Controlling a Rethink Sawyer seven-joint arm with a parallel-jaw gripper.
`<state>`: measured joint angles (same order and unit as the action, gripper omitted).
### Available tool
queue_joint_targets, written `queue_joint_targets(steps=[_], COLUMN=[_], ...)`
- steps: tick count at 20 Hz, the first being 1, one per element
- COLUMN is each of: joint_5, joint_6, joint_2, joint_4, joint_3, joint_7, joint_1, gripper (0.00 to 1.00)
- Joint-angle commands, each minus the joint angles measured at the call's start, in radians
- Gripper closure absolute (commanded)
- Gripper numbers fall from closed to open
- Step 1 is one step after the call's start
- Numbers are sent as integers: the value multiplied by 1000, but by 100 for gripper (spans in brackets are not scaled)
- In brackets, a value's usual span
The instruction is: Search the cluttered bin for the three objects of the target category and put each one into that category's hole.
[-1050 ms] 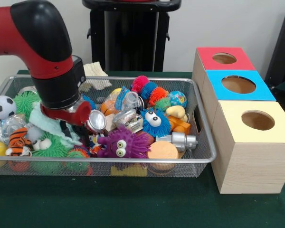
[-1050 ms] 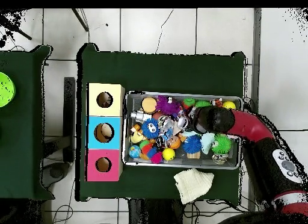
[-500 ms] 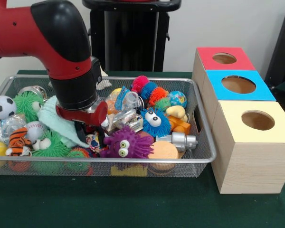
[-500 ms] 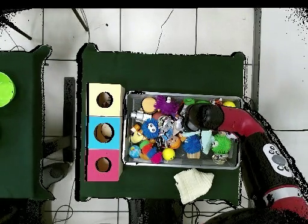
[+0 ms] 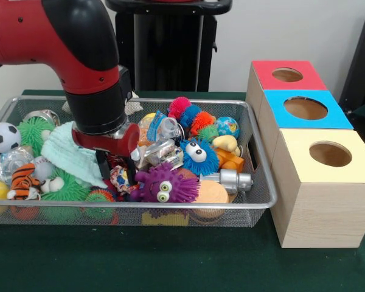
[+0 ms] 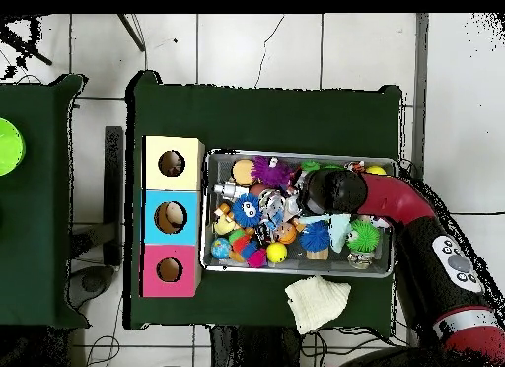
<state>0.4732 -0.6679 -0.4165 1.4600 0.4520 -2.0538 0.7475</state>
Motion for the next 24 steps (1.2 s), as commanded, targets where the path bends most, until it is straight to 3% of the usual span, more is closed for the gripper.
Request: queue_joint_targets(steps=[1,10,15,19,20,24], joint_5=[-20,2,15,3,-16,-31], joint_6=[83,111,175,212,212,249], joint_2=[12,62,91,102,103,91], joint_4=[69,16,-23,-42,-43,-46], joint_3=[12,-5,-86,-129,-148,-191], joint_7=[-23,-9,-127,-165,-161,-218], joint_1=[6,4,-58,-97,-111,-141], gripper=[0,0,0,0,100,100])
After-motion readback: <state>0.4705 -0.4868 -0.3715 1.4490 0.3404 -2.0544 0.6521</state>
